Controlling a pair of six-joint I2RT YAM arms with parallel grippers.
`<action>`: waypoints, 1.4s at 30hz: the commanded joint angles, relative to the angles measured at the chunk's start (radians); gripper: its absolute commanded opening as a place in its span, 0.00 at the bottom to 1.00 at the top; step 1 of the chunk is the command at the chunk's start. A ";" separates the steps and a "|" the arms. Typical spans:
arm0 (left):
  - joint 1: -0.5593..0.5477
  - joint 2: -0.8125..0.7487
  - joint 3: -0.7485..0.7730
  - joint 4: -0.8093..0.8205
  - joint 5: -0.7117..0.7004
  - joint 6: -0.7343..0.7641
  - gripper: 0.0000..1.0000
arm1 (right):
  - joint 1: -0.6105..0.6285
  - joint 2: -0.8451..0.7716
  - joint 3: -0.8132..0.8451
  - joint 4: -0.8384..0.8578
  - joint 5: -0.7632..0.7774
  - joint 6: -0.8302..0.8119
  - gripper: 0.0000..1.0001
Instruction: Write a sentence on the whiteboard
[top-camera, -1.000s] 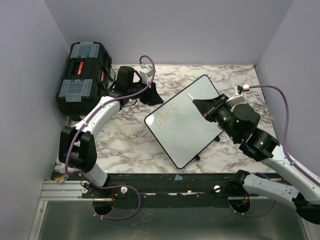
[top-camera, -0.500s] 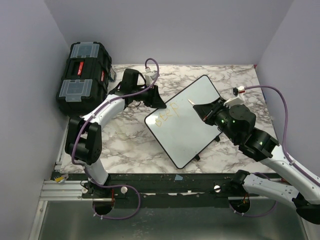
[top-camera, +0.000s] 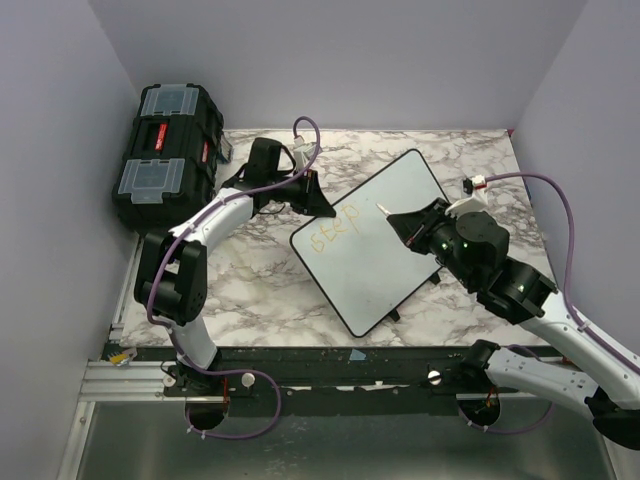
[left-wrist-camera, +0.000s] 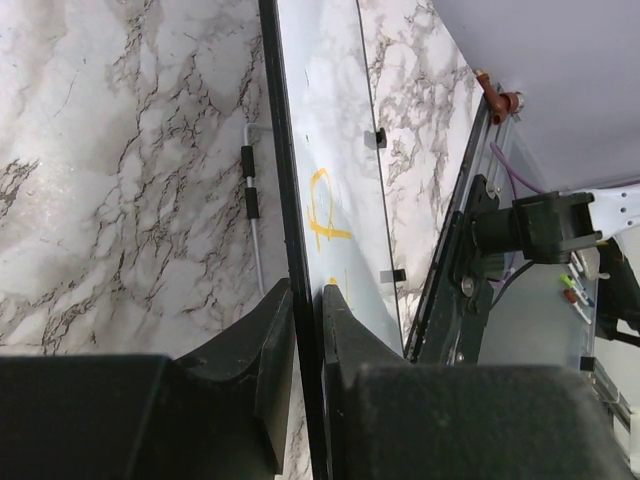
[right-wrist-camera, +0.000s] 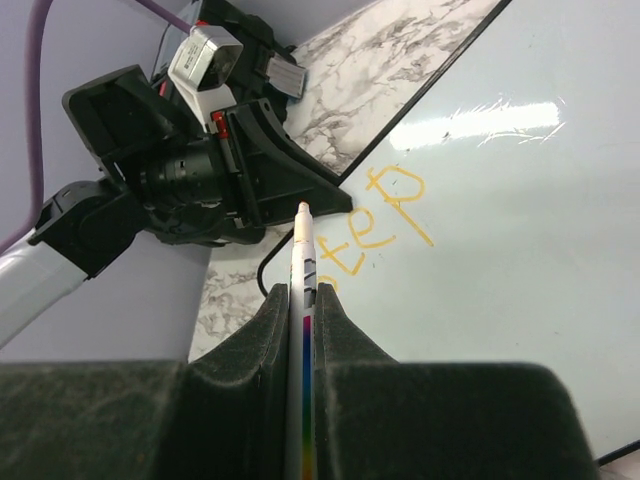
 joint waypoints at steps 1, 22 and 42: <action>-0.022 -0.036 0.022 0.034 0.025 0.012 0.04 | 0.001 -0.008 -0.008 -0.039 -0.013 -0.050 0.01; -0.058 -0.154 -0.032 0.059 -0.094 -0.027 0.00 | 0.009 0.130 0.053 -0.303 -0.214 -0.285 0.01; -0.073 -0.168 -0.036 0.068 -0.136 -0.050 0.00 | 0.296 0.293 0.007 -0.186 -0.089 -0.193 0.01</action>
